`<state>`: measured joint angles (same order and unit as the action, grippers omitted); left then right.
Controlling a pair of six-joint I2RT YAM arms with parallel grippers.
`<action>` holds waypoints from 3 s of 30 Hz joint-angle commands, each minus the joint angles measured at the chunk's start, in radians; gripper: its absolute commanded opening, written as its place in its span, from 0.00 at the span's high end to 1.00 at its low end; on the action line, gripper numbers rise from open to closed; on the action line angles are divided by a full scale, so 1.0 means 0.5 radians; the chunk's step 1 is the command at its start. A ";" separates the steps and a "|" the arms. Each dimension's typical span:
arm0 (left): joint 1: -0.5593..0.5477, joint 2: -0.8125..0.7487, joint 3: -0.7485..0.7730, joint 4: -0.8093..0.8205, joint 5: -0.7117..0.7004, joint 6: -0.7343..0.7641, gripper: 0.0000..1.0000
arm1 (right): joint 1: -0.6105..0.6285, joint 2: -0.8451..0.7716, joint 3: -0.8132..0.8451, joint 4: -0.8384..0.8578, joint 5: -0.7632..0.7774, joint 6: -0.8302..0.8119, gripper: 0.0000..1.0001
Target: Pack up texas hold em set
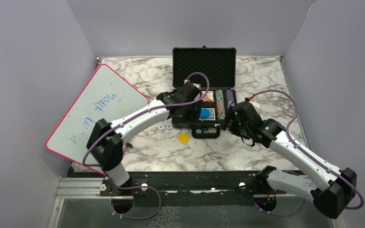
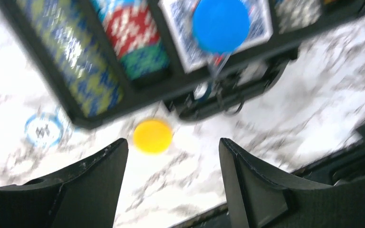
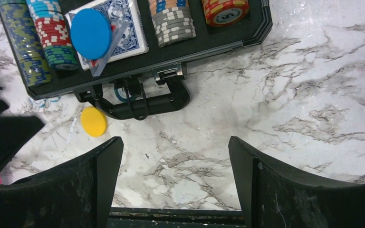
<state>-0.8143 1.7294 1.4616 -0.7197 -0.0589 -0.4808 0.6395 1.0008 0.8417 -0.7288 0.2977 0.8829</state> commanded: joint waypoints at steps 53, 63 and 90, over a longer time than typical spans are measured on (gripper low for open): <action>-0.148 -0.336 -0.210 0.356 -0.486 0.006 0.48 | -0.009 0.055 -0.053 0.054 0.048 0.077 0.17; 0.017 0.429 0.716 0.273 -0.477 0.168 0.48 | -0.009 -0.005 -0.018 -0.035 0.101 0.111 0.18; 0.167 0.967 1.069 0.172 -0.144 0.228 0.48 | -0.009 -0.050 -0.060 -0.041 0.074 0.113 0.18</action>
<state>-0.7269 2.1799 1.9911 -0.6304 -0.1711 -0.3790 0.6395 0.9848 0.8188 -0.7387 0.3096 0.9272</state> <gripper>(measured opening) 0.532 0.827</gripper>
